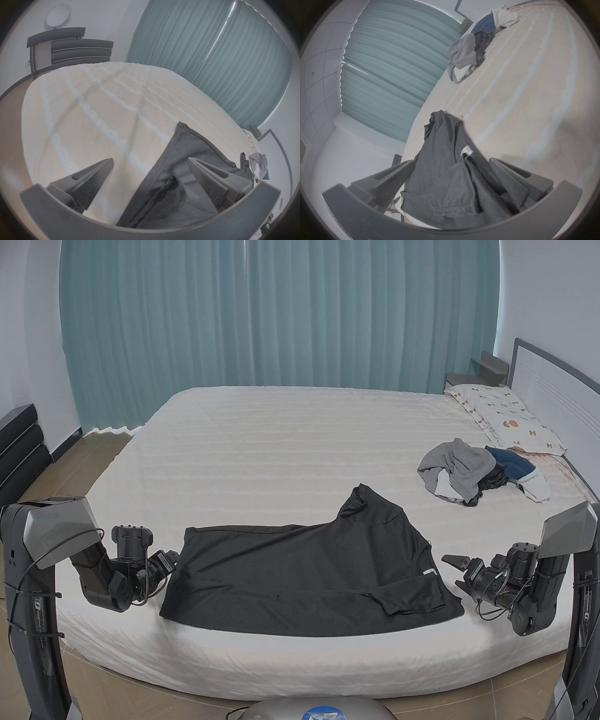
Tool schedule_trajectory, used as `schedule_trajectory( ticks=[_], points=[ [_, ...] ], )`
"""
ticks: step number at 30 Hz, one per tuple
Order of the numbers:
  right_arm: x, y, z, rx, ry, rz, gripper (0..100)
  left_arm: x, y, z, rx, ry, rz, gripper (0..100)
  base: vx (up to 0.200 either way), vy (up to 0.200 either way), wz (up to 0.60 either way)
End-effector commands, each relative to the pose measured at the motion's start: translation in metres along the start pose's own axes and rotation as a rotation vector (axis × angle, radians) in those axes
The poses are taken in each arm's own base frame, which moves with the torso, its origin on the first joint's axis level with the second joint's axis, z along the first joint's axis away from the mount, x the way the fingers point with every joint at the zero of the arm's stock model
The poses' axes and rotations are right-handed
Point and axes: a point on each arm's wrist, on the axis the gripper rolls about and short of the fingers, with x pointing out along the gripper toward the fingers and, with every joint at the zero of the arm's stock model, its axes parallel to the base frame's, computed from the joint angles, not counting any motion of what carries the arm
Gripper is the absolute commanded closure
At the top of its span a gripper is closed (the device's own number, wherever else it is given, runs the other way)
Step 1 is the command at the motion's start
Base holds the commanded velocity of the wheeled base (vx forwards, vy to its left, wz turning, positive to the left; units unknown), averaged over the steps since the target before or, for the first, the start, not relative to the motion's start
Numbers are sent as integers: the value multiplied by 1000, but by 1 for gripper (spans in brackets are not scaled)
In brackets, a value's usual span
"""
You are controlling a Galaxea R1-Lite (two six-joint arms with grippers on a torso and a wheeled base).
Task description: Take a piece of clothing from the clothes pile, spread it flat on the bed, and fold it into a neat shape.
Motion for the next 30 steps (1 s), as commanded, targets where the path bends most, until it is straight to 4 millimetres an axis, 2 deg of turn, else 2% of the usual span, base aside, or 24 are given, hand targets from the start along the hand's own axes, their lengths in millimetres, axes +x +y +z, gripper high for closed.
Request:
schedule_trajectory(
  ticks=[1,12,15,21,30],
  points=[
    [0,0,0,-1,-1,0,0,1,-2,3,-26,-12,-6,0,0,0,0],
    [0,22,1,-36,-64,-8,0,0,-6,8,-39,-45,-22,0,0,0,0],
    [0,27,0,-44,-89,-19,0,1,-4,9,-43,-47,-18,0,0,200,0],
    [2,30,-3,-51,-96,-25,0,1,-5,9,-42,-45,-21,0,0,200,0],
    [3,30,-4,-53,-92,-26,0,2,-4,8,-40,-52,-24,0,0,0,0]
  ],
)
